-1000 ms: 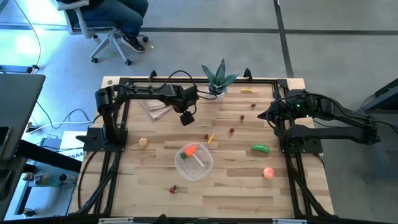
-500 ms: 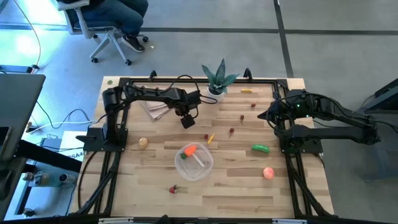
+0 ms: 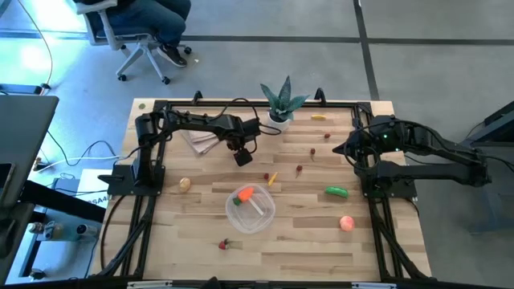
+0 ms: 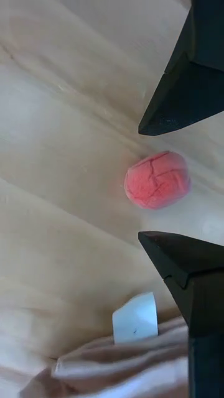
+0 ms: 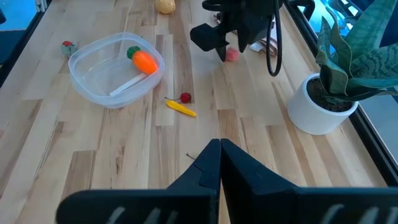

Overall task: Pick and placing Produce into tupperware
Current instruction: Put the apricot into the transparent container

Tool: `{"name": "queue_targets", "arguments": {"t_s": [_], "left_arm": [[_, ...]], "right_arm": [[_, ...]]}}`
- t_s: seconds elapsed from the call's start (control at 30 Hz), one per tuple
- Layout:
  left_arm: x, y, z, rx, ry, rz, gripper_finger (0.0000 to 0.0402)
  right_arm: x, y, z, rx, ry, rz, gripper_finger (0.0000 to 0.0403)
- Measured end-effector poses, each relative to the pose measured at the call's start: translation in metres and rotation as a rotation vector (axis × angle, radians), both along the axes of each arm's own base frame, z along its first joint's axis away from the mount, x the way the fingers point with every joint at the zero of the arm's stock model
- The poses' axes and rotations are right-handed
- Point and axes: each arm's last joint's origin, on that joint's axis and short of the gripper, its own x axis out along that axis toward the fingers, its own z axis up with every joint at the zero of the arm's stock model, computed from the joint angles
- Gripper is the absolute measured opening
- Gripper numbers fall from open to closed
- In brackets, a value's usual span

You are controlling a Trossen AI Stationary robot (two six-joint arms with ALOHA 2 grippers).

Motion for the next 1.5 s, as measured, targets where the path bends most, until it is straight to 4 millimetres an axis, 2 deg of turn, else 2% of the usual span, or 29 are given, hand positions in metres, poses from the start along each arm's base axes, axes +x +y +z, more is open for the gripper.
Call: {"name": "queue_targets", "arguments": {"t_s": [0.27,0.63,0.83,1.5], "left_arm": [[-0.0011,-0.0008,-0.0002,-0.015,0.006,0.022,0.0251],[-0.0008,-0.0004,-0.0001,-0.005,0.006,0.025,0.0181],[-0.0008,-0.0004,-0.0001,-0.005,0.006,0.025,0.0158],[-0.0008,-0.001,-0.0002,-0.023,-0.001,0.023,0.0128]], "right_arm": [[0.0,0.0,0.0,0.0,0.0,0.0,0.0],[0.0,0.0,0.0,0.0,0.0,0.0,0.0],[0.0001,0.0,0.0,0.0,0.0,0.0,0.0],[0.0001,0.0,0.0,0.0,0.0,0.0,0.0]]}}
